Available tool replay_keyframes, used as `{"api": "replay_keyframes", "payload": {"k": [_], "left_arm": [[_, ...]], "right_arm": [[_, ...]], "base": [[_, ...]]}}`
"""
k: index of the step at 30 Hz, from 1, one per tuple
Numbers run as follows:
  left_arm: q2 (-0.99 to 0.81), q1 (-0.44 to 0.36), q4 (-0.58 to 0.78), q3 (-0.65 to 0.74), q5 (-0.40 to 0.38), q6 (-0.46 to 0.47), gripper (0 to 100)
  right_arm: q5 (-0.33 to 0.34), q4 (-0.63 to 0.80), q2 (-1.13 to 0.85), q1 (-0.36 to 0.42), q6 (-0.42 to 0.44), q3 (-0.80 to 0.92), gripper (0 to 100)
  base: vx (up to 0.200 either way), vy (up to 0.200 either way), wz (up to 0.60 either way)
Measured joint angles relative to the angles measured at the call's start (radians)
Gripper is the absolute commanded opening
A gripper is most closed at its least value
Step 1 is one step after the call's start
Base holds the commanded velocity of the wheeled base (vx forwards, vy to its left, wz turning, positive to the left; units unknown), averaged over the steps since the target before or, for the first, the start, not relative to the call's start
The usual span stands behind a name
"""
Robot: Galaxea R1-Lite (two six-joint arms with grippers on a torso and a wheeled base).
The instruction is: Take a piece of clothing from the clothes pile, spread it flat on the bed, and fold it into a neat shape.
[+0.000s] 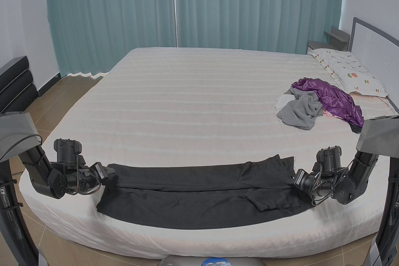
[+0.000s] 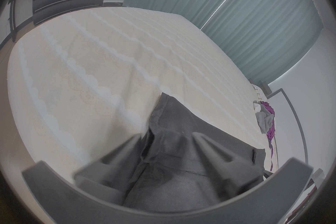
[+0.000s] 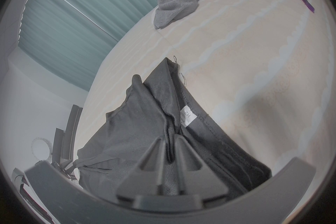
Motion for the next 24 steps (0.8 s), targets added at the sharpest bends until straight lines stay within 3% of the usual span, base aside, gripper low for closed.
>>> {"api": "replay_keyframes", "payload": {"k": [8,16,24], "left_arm": [[-0.019,0.001,-0.002,-0.001,-0.003,-0.002,100],[-0.024,0.001,-0.008,-0.006,-0.033,0.010,100],[0.031,-0.017,-0.033,-0.011,-0.043,0.164,100]], "right_arm": [[0.021,-0.002,-0.030,-0.022,0.011,-0.003,100],[0.129,-0.003,-0.050,-0.096,0.016,-0.014,100],[0.201,-0.009,-0.028,-0.126,0.016,-0.016,100]], "base": [[0.000,0.000,0.00],[0.000,0.000,0.00],[0.000,0.000,0.00]]}}
